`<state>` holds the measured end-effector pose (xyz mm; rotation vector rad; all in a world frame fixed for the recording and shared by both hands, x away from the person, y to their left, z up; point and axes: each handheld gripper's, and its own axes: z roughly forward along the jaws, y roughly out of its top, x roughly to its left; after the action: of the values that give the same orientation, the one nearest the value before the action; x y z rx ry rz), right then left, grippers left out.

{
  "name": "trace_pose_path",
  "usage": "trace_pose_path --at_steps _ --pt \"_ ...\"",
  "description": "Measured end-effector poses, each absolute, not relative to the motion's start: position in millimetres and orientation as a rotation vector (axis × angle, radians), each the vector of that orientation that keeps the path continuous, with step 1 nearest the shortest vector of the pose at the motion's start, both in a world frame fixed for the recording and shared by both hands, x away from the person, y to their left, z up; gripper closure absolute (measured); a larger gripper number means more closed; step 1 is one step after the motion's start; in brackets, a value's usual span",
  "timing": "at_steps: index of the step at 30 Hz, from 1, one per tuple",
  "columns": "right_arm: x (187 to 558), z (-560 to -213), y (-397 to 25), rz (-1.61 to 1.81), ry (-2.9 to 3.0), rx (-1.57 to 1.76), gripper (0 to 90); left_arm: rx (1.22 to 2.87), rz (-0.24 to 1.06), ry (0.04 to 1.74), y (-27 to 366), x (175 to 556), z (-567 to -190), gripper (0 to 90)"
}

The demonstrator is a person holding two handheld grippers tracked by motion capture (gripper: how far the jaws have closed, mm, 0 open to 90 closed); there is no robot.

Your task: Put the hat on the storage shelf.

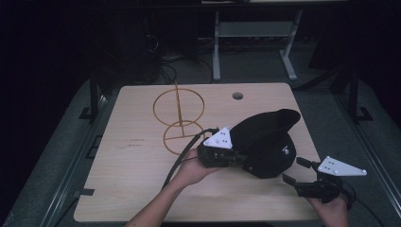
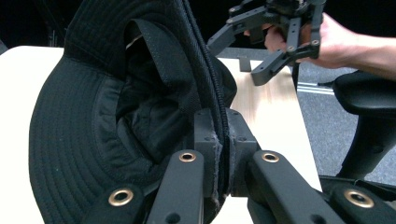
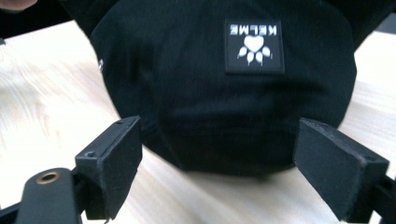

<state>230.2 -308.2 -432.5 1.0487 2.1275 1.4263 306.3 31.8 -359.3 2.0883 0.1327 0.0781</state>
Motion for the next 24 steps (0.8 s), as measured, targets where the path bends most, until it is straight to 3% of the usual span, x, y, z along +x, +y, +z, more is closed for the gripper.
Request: trace_pose_path --at_steps 9,12,14,18,21,24 --pt "246 -438 -299 1.489 2.098 1.077 17.9 2.057 0.053 0.139 30 307 -358 85.3" --pt "249 -443 -299 1.530 2.087 1.068 32.0 2.056 0.048 0.136 27 306 -358 85.3" --pt "252 -445 -298 1.553 2.102 1.035 50.7 2.056 0.041 0.130 25 306 -358 85.3" --pt "252 -445 -291 1.526 2.114 0.986 74.1 2.062 0.046 0.122 21 304 -358 85.3" --pt "250 -443 -290 1.503 2.108 0.951 83.2 2.065 0.047 0.130 22 304 -358 85.1" --pt "248 -440 -291 1.506 2.099 0.941 85.2 2.069 0.057 0.132 23 304 -358 85.1"
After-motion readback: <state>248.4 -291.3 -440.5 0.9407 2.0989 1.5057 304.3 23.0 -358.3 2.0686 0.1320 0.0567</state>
